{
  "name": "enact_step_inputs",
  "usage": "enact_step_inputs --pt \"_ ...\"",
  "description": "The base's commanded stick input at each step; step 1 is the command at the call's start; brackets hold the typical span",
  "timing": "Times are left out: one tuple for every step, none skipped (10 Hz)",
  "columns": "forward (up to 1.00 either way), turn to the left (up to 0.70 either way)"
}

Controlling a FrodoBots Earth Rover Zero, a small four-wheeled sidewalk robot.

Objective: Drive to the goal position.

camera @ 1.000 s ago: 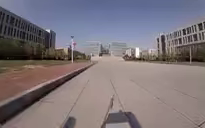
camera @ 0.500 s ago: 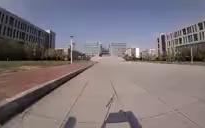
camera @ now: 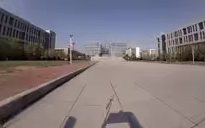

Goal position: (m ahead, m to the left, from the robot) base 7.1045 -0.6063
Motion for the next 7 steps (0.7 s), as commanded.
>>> enact_step_inputs --pt "0.7 0.0" --pt "0.7 0.0" --pt "0.7 0.0" --pt "0.7 0.0" --pt "0.7 0.0" --pt "0.7 0.0" --pt "0.7 0.0"
